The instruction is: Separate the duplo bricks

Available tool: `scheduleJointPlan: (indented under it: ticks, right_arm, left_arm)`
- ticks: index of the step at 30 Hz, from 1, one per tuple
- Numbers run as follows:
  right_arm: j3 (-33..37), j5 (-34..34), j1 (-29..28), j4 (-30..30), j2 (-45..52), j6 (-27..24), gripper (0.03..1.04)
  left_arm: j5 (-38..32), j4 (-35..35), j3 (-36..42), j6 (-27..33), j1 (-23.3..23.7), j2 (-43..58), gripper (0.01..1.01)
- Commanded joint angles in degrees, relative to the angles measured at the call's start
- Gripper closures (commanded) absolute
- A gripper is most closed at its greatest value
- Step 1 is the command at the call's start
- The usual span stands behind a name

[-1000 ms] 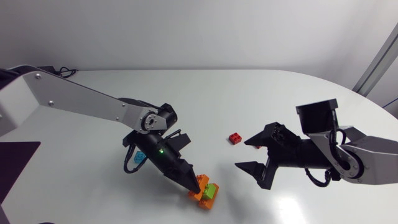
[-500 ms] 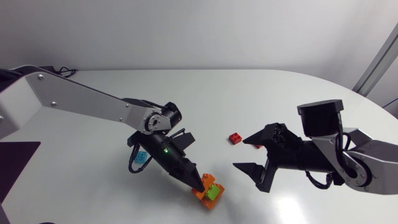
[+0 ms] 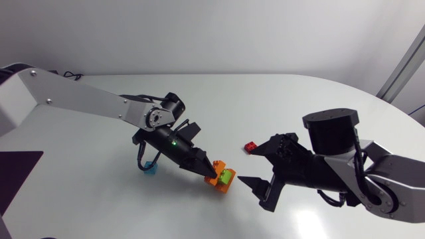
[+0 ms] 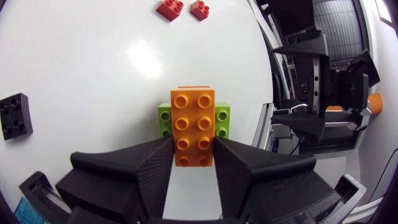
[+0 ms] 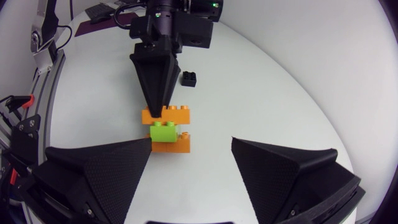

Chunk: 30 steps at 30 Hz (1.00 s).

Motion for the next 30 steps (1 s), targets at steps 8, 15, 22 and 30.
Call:
scheduleJointPlan:
  ticks: [8, 15, 22, 30]
  right_arm:
    - [-1.75, 2.36, 3.31, 4.70, 4.07, 3.16, 0.16]
    - [-1.48, 2.98, 3.93, 6.99, 6.89, 3.42, 0.16]
    - [-0.87, 3.07, 3.93, 7.25, 7.59, 3.25, 0.16]
    - [-0.69, 3.16, 3.31, 8.57, 8.82, 2.81, 0.26]
  left_arm:
    - [0.62, 1.03, 3.95, -5.04, -1.23, -2.78, 0.818]
    - [0.70, 1.03, 4.92, -5.91, -1.50, -3.92, 0.818]
    - [0.79, 1.03, 4.83, -6.09, -2.29, -4.01, 0.818]
    - [0.88, 1.03, 4.57, -6.27, -2.81, -4.09, 0.818]
